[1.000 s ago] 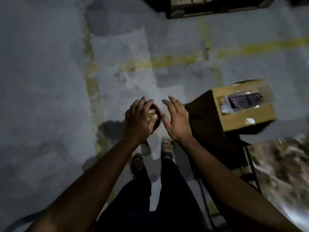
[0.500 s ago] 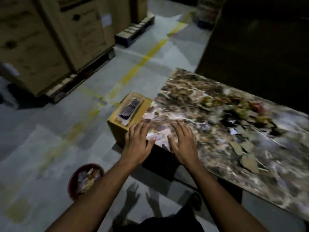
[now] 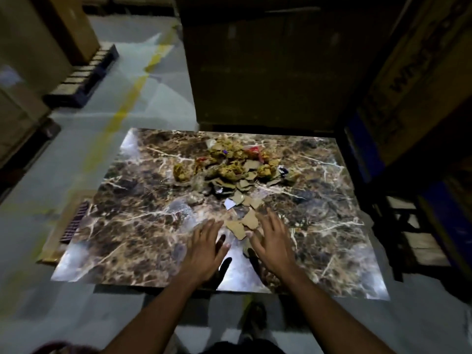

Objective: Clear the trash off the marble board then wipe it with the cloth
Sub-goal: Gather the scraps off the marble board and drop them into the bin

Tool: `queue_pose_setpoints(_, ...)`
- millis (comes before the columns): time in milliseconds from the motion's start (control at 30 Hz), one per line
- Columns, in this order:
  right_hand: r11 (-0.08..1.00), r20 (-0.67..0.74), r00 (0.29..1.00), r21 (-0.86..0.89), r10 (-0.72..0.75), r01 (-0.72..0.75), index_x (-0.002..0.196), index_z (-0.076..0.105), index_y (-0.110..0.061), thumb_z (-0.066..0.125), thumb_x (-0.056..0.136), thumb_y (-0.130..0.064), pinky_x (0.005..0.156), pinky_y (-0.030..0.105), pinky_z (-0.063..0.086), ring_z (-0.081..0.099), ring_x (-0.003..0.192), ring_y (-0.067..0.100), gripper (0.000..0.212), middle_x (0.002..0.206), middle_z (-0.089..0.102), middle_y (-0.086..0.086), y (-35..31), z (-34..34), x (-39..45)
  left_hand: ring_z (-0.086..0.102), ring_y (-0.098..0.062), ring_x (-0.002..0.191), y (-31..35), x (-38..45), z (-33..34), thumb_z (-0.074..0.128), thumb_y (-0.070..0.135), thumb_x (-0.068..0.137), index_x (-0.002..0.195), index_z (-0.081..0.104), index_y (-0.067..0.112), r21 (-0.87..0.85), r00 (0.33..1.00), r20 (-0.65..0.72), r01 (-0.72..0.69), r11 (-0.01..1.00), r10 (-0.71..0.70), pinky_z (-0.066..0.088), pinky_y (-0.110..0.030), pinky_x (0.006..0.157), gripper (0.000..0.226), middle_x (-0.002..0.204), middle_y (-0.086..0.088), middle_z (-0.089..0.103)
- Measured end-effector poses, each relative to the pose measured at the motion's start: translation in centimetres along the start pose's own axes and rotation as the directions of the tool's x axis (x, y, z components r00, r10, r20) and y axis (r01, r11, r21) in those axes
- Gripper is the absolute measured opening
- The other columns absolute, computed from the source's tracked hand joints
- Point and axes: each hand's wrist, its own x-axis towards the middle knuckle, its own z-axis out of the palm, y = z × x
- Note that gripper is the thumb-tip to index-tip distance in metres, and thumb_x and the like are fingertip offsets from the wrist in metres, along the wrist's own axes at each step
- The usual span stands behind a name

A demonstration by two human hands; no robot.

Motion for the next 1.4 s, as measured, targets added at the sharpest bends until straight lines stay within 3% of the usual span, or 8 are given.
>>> queue_pose_setpoints(200,0.978,0.135,0.986,-0.195,0.097,-0.070,0.162,0.017,-0.031,0.031,0.098,-0.066,0.124,0.052,0.001,0.000,0.157,0.022,0.074,0.172,0.000,0.001,2.3,5.1,-2.6,0.004,-0.028,0.154,-0.6,0.9,2.9,0.025,0.064,0.098,0.159,0.015,0.034,0.233,0.974,0.223,-0.031,0.972,-0.023,0.015,-0.055,0.120,0.069,0.170,0.008,0.005)
queue_pose_setpoints(400,0.936,0.142,0.978,-0.336,0.155,-0.100,0.160,0.030,-0.016,0.026,0.099,-0.062,0.120,0.064,0.015,0.021,0.155,0.033,0.076,0.168,0.022,0.014,1.3,7.5,0.2,0.009,-0.030,0.153,-1.4,3.5,1.6,0.025,0.061,0.100,0.159,0.021,0.031,0.271,0.975,0.215,-0.121,0.955,0.062,0.012,-0.051,0.120,0.066,0.169,0.009,0.008)
queue_pose_setpoints(600,0.978,0.254,0.964,-0.208,0.082,-0.029,0.161,-0.004,-0.036,0.023,0.102,-0.068,0.121,0.051,-0.018,-0.018,0.156,0.022,0.073,0.169,-0.020,0.000,-0.7,6.2,6.9,0.009,-0.025,0.152,-3.4,7.9,-1.6,0.017,0.064,0.093,0.156,0.024,0.034,0.241,0.982,0.145,-0.150,0.959,0.118,0.015,-0.049,0.119,0.070,0.168,0.009,0.013)
queue_pose_setpoints(733,0.987,0.040,0.995,-0.134,0.091,-0.085,0.151,0.026,-0.035,0.026,0.100,-0.066,0.125,0.047,0.005,0.018,0.151,0.024,0.060,0.163,0.022,0.000,-1.4,3.7,8.4,0.020,-0.034,0.149,-6.2,9.0,-2.9,0.027,0.063,0.094,0.154,0.031,0.027,0.198,0.999,-0.021,-0.030,0.980,0.035,0.018,-0.055,0.119,0.070,0.165,-0.005,0.020)
queue_pose_setpoints(900,0.959,-0.144,0.959,-0.107,0.245,-0.261,0.148,0.033,-0.033,0.038,0.099,-0.062,0.123,0.059,0.017,0.024,0.149,0.030,0.058,0.163,0.025,0.005,2.1,-0.2,11.9,0.018,-0.040,0.146,-9.6,9.2,-1.9,0.040,0.070,0.090,0.152,0.025,0.019,0.115,0.974,-0.143,0.191,0.975,-0.174,0.018,-0.063,0.117,0.081,0.163,-0.014,0.011)
queue_pose_setpoints(1000,0.944,-0.067,0.961,-0.176,0.270,-0.278,0.154,0.028,-0.040,0.045,0.094,-0.068,0.122,0.064,0.012,0.013,0.154,0.034,0.068,0.169,0.014,0.006,5.0,-3.1,15.5,0.012,-0.039,0.149,-9.2,9.7,-0.6,0.038,0.076,0.087,0.156,0.016,0.020,0.019,0.961,-0.146,0.240,0.971,-0.235,0.010,-0.063,0.118,0.091,0.164,-0.013,0.007)
queue_pose_setpoints(1133,0.947,0.149,0.962,-0.262,0.228,-0.184,0.153,0.019,-0.057,0.024,0.076,-0.087,0.121,0.066,0.009,0.003,0.154,0.039,0.082,0.171,0.007,0.003,7.2,-5.2,20.5,0.007,-0.034,0.152,-7.1,10.2,0.7,0.035,0.080,0.087,0.157,0.010,0.022,-0.061,0.959,-0.152,0.234,0.970,-0.240,0.009,-0.059,0.122,0.094,0.167,-0.013,0.005)
queue_pose_setpoints(1400,0.985,0.333,0.940,-0.169,0.077,-0.021,0.148,0.027,-0.062,0.041,0.088,-0.077,0.116,0.068,0.012,0.007,0.153,0.033,0.063,0.169,0.013,-0.013,5.0,-2.1,20.4,-0.032,-0.011,0.148,-3.3,11.1,1.6,0.058,0.073,0.086,0.160,-0.001,0.035,-0.159,0.984,-0.114,0.117,0.980,-0.136,-0.002,-0.046,0.120,0.102,0.163,0.007,-0.032)
